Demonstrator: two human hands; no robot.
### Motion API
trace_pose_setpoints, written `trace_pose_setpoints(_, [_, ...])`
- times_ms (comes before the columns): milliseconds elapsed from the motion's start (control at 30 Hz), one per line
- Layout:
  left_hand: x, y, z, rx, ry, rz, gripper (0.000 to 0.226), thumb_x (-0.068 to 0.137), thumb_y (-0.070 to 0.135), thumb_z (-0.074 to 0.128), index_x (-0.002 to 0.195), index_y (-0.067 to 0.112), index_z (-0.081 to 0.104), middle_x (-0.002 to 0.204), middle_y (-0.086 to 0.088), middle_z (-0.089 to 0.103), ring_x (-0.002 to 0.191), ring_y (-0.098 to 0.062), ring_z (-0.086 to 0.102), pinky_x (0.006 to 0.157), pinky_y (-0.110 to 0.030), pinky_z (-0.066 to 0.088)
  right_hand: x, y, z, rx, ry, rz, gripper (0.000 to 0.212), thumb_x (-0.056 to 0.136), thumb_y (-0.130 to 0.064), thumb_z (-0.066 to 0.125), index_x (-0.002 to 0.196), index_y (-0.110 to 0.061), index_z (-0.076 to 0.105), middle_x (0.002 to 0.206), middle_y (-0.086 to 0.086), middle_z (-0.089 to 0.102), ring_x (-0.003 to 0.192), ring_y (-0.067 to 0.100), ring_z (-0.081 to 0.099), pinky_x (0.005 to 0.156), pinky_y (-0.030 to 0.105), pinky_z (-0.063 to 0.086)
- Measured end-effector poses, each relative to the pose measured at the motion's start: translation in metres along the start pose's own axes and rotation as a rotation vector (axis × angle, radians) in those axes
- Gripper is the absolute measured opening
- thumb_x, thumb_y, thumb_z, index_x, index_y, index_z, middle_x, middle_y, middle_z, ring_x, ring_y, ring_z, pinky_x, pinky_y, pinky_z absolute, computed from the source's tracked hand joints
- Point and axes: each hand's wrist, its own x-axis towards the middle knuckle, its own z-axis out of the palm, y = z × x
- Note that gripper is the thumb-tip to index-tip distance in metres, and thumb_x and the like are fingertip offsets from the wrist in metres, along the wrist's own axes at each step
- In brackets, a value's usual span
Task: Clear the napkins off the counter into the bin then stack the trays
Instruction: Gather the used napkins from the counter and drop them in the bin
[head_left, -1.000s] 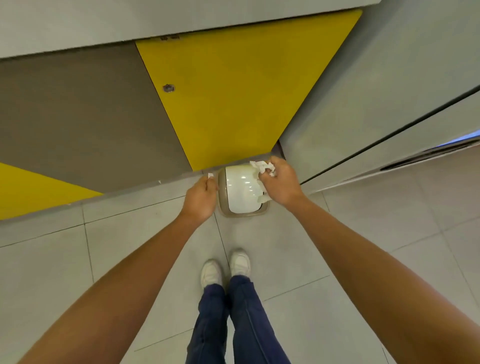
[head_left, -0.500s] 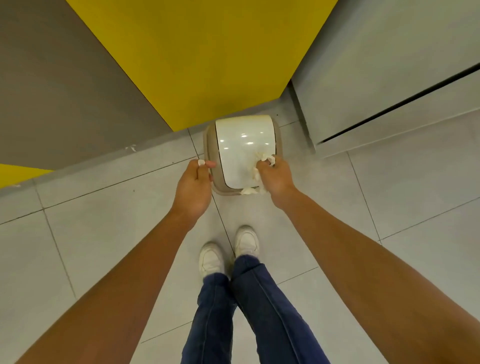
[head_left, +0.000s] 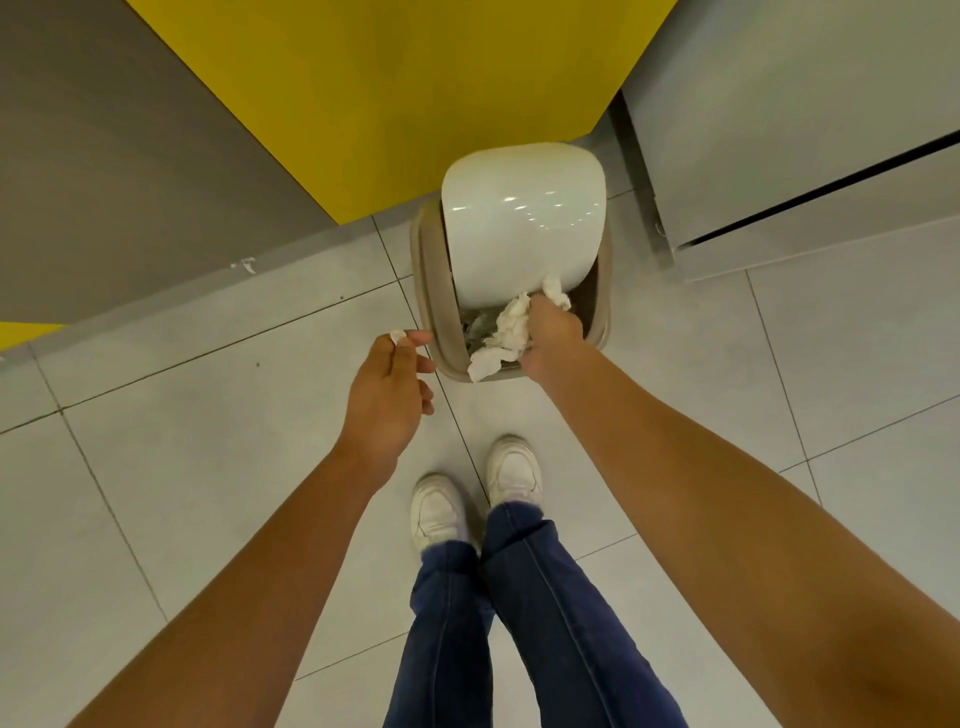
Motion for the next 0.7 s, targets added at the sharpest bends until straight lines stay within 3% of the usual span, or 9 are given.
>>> trace_pose_setpoints(67, [0.003, 0.002, 0.002, -0.007, -0.002, -0.005, 0.029, 0.103, 0.022, 0.028, 0.112, 0.017, 0.055, 0.084, 0.002, 0.054, 0.065, -0.012, 0.05, 0.057, -0.02, 0.046, 0.004, -0.004, 0.005, -0.01, 0.017, -0.037, 0.023, 0.094, -0.017, 0.045, 0.072, -0.016, 0.05, 0.07, 0.005, 0.053, 0.064, 0.019, 0.052, 0.064, 0.031, 0.046])
trace_pose_setpoints(167, [0.004, 0.003, 0.007, -0.023, -0.014, -0.001, 0.028, 0.102, 0.021, 0.028, 0.109, 0.018, 0.055, 0.083, 0.002, 0.053, 0.066, -0.012, 0.05, 0.058, -0.021, 0.046, 0.002, -0.006, 0.007, -0.119, 0.001, -0.092, 0.009, 0.093, -0.023, 0.05, 0.084, -0.024, 0.053, 0.069, 0.001, 0.053, 0.054, 0.014, 0.049, 0.052, 0.028, 0.044])
trace_pose_setpoints(233, [0.004, 0.003, 0.011, -0.031, -0.032, 0.004, 0.027, 0.102, 0.02, 0.029, 0.108, 0.018, 0.055, 0.084, 0.002, 0.053, 0.065, -0.012, 0.05, 0.056, -0.02, 0.047, 0.008, -0.005, 0.008, -0.149, -0.042, -0.102, 0.013, 0.088, -0.028, 0.056, 0.094, -0.016, 0.055, 0.088, 0.004, 0.057, 0.075, 0.019, 0.057, 0.069, 0.033, 0.051])
trace_pose_setpoints(300, [0.004, 0.003, 0.015, -0.038, -0.05, 0.006, 0.027, 0.102, 0.02, 0.029, 0.109, 0.019, 0.056, 0.084, 0.003, 0.054, 0.064, -0.012, 0.05, 0.054, -0.016, 0.047, 0.027, -0.004, 0.007, -0.14, -0.055, -0.065, 0.045, 0.078, -0.033, 0.065, 0.118, -0.013, 0.057, 0.113, 0.009, 0.061, 0.102, 0.03, 0.06, 0.092, 0.045, 0.05])
trace_pose_setpoints(433, [0.004, 0.001, 0.025, -0.033, -0.081, 0.007, 0.028, 0.102, 0.019, 0.03, 0.113, 0.019, 0.056, 0.087, 0.005, 0.056, 0.063, -0.009, 0.05, 0.055, -0.014, 0.046, 0.054, 0.002, -0.005, -0.206, -0.137, -0.038, 0.077, 0.061, -0.032, 0.075, 0.132, -0.016, 0.05, 0.122, 0.009, 0.061, 0.111, 0.032, 0.058, 0.101, 0.049, 0.044])
trace_pose_setpoints(533, [0.003, 0.002, 0.036, -0.035, -0.088, -0.003, 0.026, 0.102, 0.018, 0.031, 0.114, 0.02, 0.054, 0.09, 0.007, 0.056, 0.064, -0.008, 0.053, 0.058, -0.015, 0.047, 0.007, -0.01, -0.01, -0.188, -0.143, -0.056, 0.057, 0.077, -0.017, 0.064, 0.131, -0.011, 0.047, 0.123, 0.011, 0.057, 0.113, 0.031, 0.055, 0.101, 0.045, 0.045])
trace_pose_setpoints(633, [0.003, 0.003, 0.053, -0.036, -0.106, -0.033, 0.026, 0.102, 0.017, 0.032, 0.117, 0.018, 0.052, 0.097, 0.004, 0.057, 0.066, -0.01, 0.056, 0.061, -0.016, 0.049, -0.013, -0.018, -0.02, -0.167, -0.135, -0.095, 0.034, 0.086, -0.006, 0.054, 0.119, -0.008, 0.05, 0.099, 0.011, 0.056, 0.09, 0.025, 0.058, 0.083, 0.034, 0.052])
trace_pose_setpoints(700, [0.006, 0.004, 0.065, -0.062, -0.132, -0.086, 0.027, 0.101, 0.017, 0.033, 0.121, 0.015, 0.052, 0.1, 0.001, 0.057, 0.071, -0.012, 0.059, 0.067, -0.019, 0.051, -0.02, -0.02, -0.024, -0.172, -0.168, -0.098, 0.022, 0.087, -0.007, 0.053, 0.11, -0.008, 0.052, 0.092, 0.009, 0.056, 0.086, 0.024, 0.057, 0.081, 0.033, 0.053])
